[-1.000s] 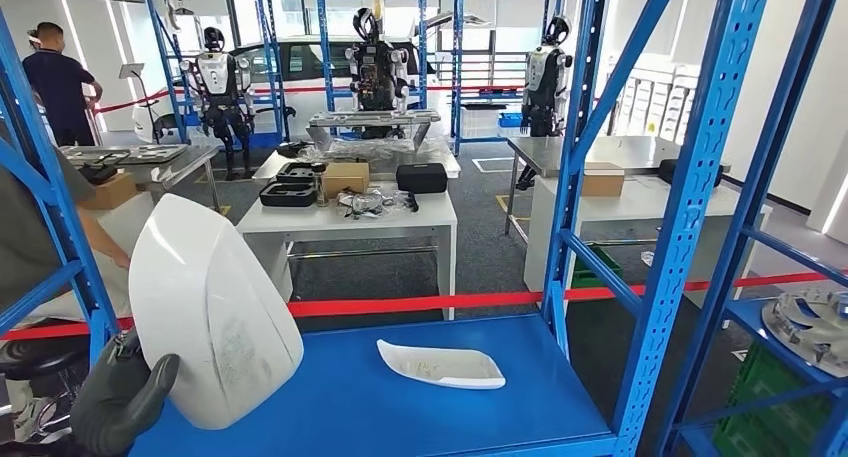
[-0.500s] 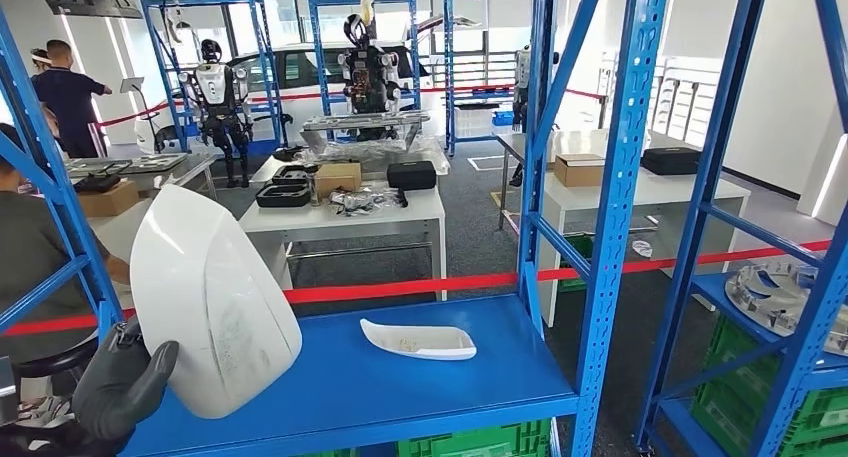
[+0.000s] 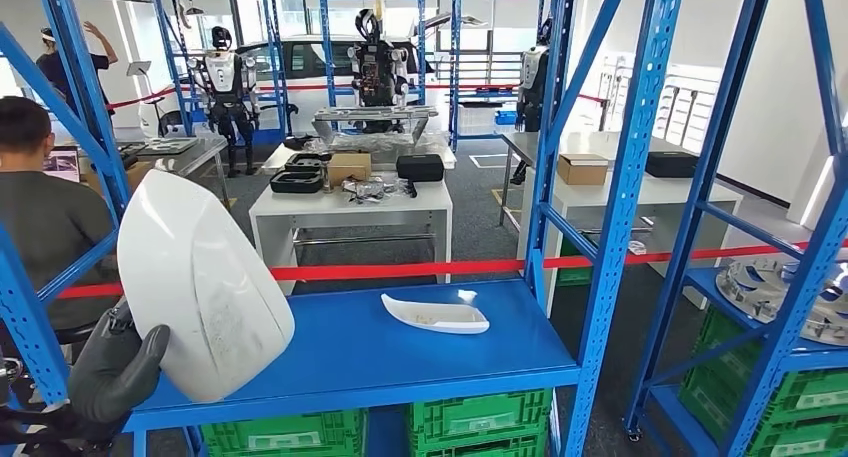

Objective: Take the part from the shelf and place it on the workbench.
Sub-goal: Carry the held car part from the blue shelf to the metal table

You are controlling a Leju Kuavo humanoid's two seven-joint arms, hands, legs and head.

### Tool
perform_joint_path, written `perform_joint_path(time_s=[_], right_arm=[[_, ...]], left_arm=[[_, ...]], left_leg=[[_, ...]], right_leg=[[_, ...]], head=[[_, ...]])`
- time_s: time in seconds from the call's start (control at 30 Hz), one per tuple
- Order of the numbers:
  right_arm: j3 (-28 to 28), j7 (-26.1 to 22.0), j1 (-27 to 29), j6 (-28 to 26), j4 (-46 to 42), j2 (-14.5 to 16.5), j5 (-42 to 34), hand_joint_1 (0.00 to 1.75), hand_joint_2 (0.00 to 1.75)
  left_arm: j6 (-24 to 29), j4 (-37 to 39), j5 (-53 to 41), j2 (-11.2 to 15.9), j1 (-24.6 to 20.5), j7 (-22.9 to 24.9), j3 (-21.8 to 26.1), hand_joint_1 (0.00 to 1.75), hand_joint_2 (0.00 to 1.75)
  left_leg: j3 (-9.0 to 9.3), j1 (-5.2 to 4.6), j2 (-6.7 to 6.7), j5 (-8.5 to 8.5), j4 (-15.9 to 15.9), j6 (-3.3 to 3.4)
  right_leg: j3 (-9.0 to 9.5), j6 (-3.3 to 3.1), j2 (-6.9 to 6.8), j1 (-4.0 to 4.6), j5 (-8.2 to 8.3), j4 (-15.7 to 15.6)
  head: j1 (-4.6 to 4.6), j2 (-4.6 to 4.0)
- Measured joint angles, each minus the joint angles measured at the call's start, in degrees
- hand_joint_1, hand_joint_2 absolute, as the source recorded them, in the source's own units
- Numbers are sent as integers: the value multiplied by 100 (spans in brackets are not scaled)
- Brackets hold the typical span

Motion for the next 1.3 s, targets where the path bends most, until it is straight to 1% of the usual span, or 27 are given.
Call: perform_joint_path(time_s=[0.07,0.1,0.17,0.2,0.23,0.3,0.33,0.4,0.47,0.5,0.53,0.6,0.63,0.7,0.73,0.8,0.83,0.87,0.97,1.0,1.03,1.07,1.1,1.13,1.2,1.23,1.3], right_arm=[[0,0,-3,5,-1,0,7,0,0],[0,0,-9,7,-1,0,11,0,0],[0,-2,-31,7,-2,1,22,0,0],[0,-5,-41,7,-2,3,26,0,0],[0,-9,-47,6,-2,5,28,0,0],[0,-12,-47,0,-2,19,31,0,0],[-1,-9,-49,-5,-2,28,31,0,0],[-3,-7,-57,-17,-2,46,23,0,0],[-10,-7,-58,-27,-2,46,5,0,0],[-18,-7,-57,-28,-2,46,-3,0,0],[-25,-7,-57,-28,-2,46,-7,0,0],[-35,-7,-58,-28,-2,46,-12,0,0],[-37,-7,-57,-28,-2,48,-13,0,0],[-40,-13,-60,-27,-2,54,-16,0,0],[-42,-20,-60,-25,-2,57,-16,0,0],[-43,-36,-47,-15,-2,62,-16,0,0],[-44,-38,-35,-9,-2,65,-15,0,0],[-44,-26,-24,-1,-2,71,-15,0,0],[-44,11,-26,9,-2,86,-15,0,0],[-44,11,-30,9,-2,86,-15,0,0],[-44,11,-33,9,-2,86,-15,0,0],[-44,11,-34,10,-2,85,-15,0,0],[-44,11,-38,11,-2,86,-15,0,0],[-44,11,-47,13,-3,86,-15,0,0],[-44,8,-69,20,-6,86,-15,0,0],[-44,5,-73,25,-8,86,-15,0,0],[-44,0,-60,36,-9,89,-14,0,0]], left_arm=[[0,19,18,30,28,-10,0,175,175],[0,20,21,42,43,-15,1,175,175],[0,-6,24,67,63,-25,5,175,175],[0,-21,26,76,68,-30,8,175,175],[1,-36,27,83,72,-30,10,175,175],[4,-49,29,92,77,-22,12,175,175],[10,-58,33,101,78,-1,13,175,175],[22,-81,66,125,78,63,15,175,175],[28,-97,121,137,85,134,16,175,175],[28,-98,144,139,90,159,16,175,175],[28,-97,160,140,95,173,16,175,175],[31,-106,174,138,97,190,15,175,175],[32,-124,175,136,95,196,15,175,175],[36,-188,176,124,84,202,16,175,175],[39,-214,176,118,77,206,16,175,175],[55,-230,175,107,68,216,15,175,175],[66,-231,174,102,64,220,15,175,175],[78,-233,174,97,61,220,15,175,175],[104,-240,172,86,59,222,15,175,175],[112,-238,167,84,62,226,15,175,175],[118,-234,158,81,66,229,15,175,175],[122,-231,149,79,70,233,15,175,175],[126,-227,140,78,72,235,15,175,175],[126,-228,134,78,76,236,16,175,175],[126,-235,129,86,77,233,26,175,175],[126,-237,127,90,78,227,33,175,175],[124,-228,125,99,82,218,43,175,175]], left_leg=[[-200,1,0,111,59,-22],[-299,2,-1,163,101,-39],[-439,-8,-2,244,182,-93],[-477,-8,1,284,207,-128],[-495,-5,4,329,211,-164],[-525,11,-5,371,209,-234],[-574,18,-15,270,273,-266],[-741,42,-33,-219,703,-322],[-898,66,-32,-678,1414,-373],[-910,76,-31,-730,1688,-389],[-846,83,-31,-646,1796,-395],[-439,91,-32,-348,1466,-378],[-105,88,-36,-318,1080,-356],[443,54,-44,-457,306,-298],[559,24,-46,-527,86,-266],[497,-3,-32,-448,-14,-181],[451,1,-20,-382,-26,-127],[391,12,-6,-303,-35,-75],[111,13,11,-67,-10,5],[-6,10,11,12,8,5],[-128,10,11,89,31,0],[-253,13,10,163,58,-11],[-373,16,7,233,90,-28],[-479,17,5,294,128,-52],[-611,13,11,397,197,-118],[-637,14,18,450,206,-155],[-655,27,21,556,178,-228]], right_leg=[[253,-17,0,8,266,-32],[533,-36,0,11,380,-330],[1135,-78,1,37,283,-1142],[1326,-98,4,51,185,-1439],[1395,-117,5,67,121,-1585],[1326,-177,-9,63,202,-1620],[1279,-220,-22,57,265,-1630],[1158,-284,-49,45,401,-1648],[998,-299,-61,49,539,-1645],[905,-293,-65,51,613,-1641],[809,-283,-68,52,686,-1635],[628,-256,-70,52,826,-1620],[559,-235,-67,56,887,-1613],[478,-179,-61,55,1012,-1615],[458,-143,-59,44,1079,-1633],[424,-64,-51,14,1187,-1671],[383,-30,-44,3,1121,-1631],[315,-1,-36,-1,934,-1485],[30,51,-26,-5,92,-461],[-5,60,-26,-2,-6,-145],[38,63,-25,1,40,19],[169,60,-25,3,177,5],[398,54,-26,4,322,-197],[729,43,-26,7,355,-564],[1288,-2,-16,32,191,-1322],[1428,-32,-10,47,98,-1543],[1394,-104,-13,57,149,-1617]], head=[[5,0],[8,0],[9,0],[8,0],[5,0],[1,0],[-5,0],[-16,0],[-27,0],[-31,0],[-33,0],[-38,0],[-39,0],[-34,0],[-32,0],[-30,0],[-29,0],[-23,0],[-6,0],[-4,0],[0,0],[3,0],[7,0],[12,0],[12,0],[8,0],[2,0]])
